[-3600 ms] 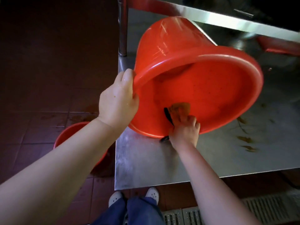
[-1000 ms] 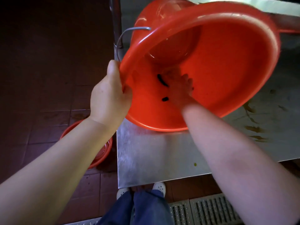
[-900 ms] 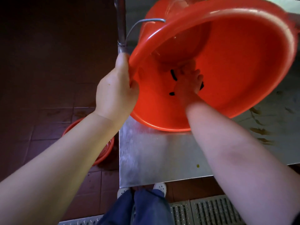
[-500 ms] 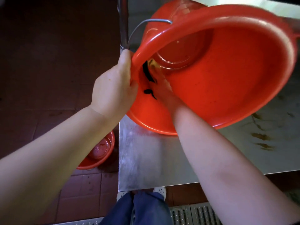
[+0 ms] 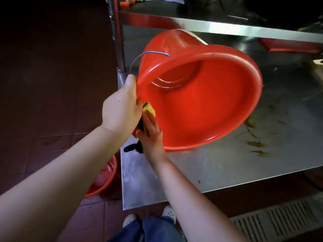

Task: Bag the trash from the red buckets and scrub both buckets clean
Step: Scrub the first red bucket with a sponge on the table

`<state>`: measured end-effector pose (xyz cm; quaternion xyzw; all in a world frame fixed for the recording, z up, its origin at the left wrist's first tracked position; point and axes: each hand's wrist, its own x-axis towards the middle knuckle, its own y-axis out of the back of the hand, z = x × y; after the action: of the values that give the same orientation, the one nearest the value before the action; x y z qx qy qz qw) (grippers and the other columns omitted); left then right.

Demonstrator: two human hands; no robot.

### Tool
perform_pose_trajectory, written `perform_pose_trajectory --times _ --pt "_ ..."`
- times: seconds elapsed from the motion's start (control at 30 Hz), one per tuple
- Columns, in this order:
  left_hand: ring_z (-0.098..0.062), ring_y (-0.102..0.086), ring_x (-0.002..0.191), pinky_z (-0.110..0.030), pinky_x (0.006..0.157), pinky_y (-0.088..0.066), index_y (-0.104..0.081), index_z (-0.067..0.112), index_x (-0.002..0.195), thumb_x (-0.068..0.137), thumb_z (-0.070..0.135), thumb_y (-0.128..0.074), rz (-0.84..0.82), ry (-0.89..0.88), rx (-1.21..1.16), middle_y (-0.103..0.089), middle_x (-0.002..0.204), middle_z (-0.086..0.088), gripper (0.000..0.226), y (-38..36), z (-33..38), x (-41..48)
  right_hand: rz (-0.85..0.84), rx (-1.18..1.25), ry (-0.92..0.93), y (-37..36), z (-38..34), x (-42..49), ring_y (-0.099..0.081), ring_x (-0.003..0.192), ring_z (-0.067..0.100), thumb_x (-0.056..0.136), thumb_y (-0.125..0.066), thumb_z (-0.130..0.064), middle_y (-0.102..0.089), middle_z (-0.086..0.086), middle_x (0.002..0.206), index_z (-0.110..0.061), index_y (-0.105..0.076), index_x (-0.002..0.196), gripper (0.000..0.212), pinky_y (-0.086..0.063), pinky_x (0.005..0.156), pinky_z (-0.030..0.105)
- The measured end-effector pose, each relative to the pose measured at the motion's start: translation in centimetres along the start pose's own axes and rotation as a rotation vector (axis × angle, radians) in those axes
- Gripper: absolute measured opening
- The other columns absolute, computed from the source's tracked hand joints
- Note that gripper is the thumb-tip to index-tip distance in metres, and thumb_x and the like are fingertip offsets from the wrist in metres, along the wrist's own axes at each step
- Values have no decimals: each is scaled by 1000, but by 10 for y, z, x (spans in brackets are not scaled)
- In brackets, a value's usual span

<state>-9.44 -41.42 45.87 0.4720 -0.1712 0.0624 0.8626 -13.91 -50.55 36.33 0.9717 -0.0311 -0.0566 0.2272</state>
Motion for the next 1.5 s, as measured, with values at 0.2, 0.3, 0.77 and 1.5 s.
perform_pose_trajectory --times 0.2,0.3,0.77,1.5 --pt "-37 -50 53 -38 47 -40 -37 12 96 81 3 -49 -10 -104 -4 -50 61 -9 21 10 2 4 10 -905 221 53 64 -8 -47 96 32 83 -46 -23 -22 -8 156 -51 -18 145 73 -37 78 36" --pt "-38 -49 51 -37 46 -40 -35 12 92 79 2 -49 -19 -134 -11 -50 59 -10 22 12 7 4 77 -1200 179 112 76 -1 -45 96 30 82 -47 -21 -35 -11 149 -57 -25 139 72 -34 77 36" --pt "-32 -50 49 -33 44 -37 -30 18 89 82 0 -47 8 -122 -7 -51 61 -8 25 16 17 0 -73 -112 -45 5 -9 -18 -29 111 20 82 -46 -9 -16 -21 153 -48 -26 143 76 -25 102 30" --pt "-22 -45 60 -32 55 -31 -39 17 90 89 21 -55 -6 206 -234 -48 67 4 17 -17 -5 -47 -57 -368 -133 2 16 10 -42 120 27 87 -50 -14 -18 -19 155 -51 -23 143 73 -20 82 23"
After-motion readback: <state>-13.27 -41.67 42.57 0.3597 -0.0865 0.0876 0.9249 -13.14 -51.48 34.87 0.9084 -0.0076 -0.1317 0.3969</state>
